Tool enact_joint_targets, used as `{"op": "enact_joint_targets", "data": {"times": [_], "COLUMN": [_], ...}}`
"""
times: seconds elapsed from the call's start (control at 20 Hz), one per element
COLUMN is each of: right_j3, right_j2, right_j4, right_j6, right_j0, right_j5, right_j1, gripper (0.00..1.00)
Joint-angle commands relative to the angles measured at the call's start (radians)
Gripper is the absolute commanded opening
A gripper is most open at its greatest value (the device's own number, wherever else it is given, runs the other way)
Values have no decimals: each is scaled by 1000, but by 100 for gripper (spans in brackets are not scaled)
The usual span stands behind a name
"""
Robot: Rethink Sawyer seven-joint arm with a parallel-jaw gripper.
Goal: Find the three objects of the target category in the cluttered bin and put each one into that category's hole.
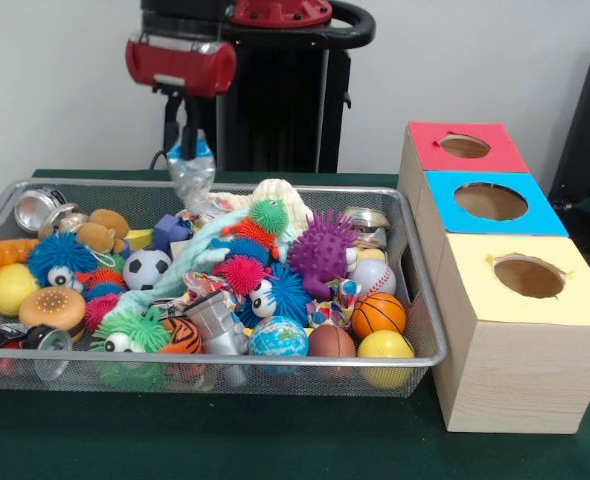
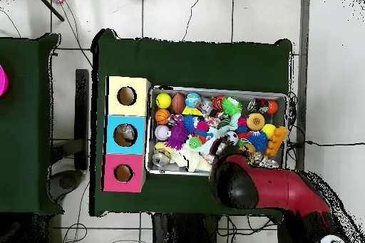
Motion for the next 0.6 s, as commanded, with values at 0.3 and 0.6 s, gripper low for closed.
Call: {"op": "enact_joint_targets", "data": {"times": [0.3,0.6], "right_j3": [38,25], "right_j2": [107,67], "right_j4": [155,188], "right_j6": [14,59], "right_j0": [104,177], "right_j5": [204,213], "right_j1": [-93,-94], "gripper": [0,0]}}
